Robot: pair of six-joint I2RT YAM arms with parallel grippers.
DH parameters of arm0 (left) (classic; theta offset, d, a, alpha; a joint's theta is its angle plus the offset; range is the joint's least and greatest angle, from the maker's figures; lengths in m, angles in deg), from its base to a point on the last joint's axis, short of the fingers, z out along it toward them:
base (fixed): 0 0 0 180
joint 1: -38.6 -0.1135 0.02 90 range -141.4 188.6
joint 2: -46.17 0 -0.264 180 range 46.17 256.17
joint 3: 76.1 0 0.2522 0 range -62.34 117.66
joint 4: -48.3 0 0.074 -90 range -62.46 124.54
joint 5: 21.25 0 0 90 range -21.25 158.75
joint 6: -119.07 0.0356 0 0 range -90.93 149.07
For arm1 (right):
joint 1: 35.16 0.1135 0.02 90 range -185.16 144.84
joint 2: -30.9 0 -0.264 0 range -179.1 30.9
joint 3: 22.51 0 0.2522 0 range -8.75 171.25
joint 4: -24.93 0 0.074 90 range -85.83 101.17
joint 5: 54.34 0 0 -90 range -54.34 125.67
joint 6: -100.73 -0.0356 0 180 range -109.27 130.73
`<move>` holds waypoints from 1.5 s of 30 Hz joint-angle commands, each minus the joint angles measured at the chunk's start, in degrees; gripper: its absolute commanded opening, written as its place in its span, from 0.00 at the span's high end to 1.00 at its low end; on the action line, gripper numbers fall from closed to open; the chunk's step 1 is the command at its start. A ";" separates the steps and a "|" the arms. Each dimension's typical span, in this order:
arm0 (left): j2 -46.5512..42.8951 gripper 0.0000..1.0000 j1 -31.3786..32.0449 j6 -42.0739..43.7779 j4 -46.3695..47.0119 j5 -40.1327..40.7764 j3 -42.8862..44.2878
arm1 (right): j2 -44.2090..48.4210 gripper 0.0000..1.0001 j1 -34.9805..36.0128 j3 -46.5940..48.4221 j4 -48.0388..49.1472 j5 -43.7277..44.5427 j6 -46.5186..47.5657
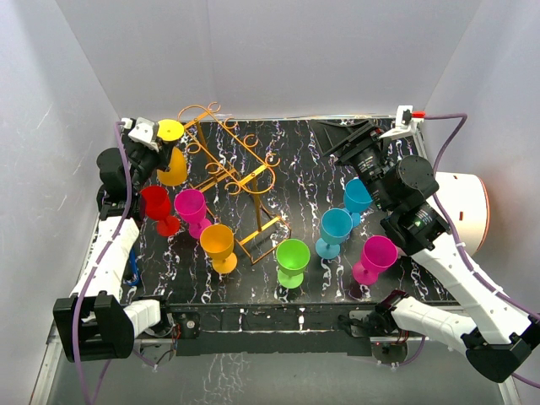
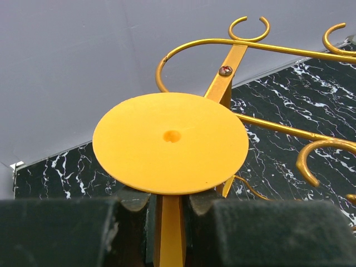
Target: Place the wine glass upside down on the wine glass rack
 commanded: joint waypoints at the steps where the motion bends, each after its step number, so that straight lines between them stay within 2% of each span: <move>1: -0.04 1.00 0.41 0.79 2.99 -2.34 1.83 | 0.27 0.34 0.06 0.57 2.39 -0.01 0.59; 13: 0.51 0.97 0.58 -1.54 5.46 -5.50 1.24 | 0.20 0.34 0.07 1.00 1.77 -0.11 0.64; 27: 1.22 0.66 0.56 -4.38 6.03 -3.63 0.49 | 0.09 0.34 0.07 1.06 1.50 -0.37 0.59; 32: -0.45 0.59 0.52 -3.52 1.50 -2.25 0.47 | 0.38 0.35 0.07 0.84 1.04 -0.23 0.62; 35: -1.72 0.51 0.54 -4.94 -0.54 -1.50 0.35 | -0.02 0.34 0.05 0.59 0.66 -1.28 0.51; 38: -3.77 0.39 0.56 -6.15 -4.45 0.17 0.31 | -0.63 0.35 0.06 0.65 -1.44 -3.59 0.64; 41: -6.80 0.32 0.51 -6.85 -8.12 2.48 -0.23 | -1.29 0.34 0.07 1.81 -4.32 -10.22 4.55; 45: -11.03 0.26 0.53 -7.83 -12.83 2.74 -0.50 | -1.69 0.33 -0.01 2.05 -9.84 -11.82 5.40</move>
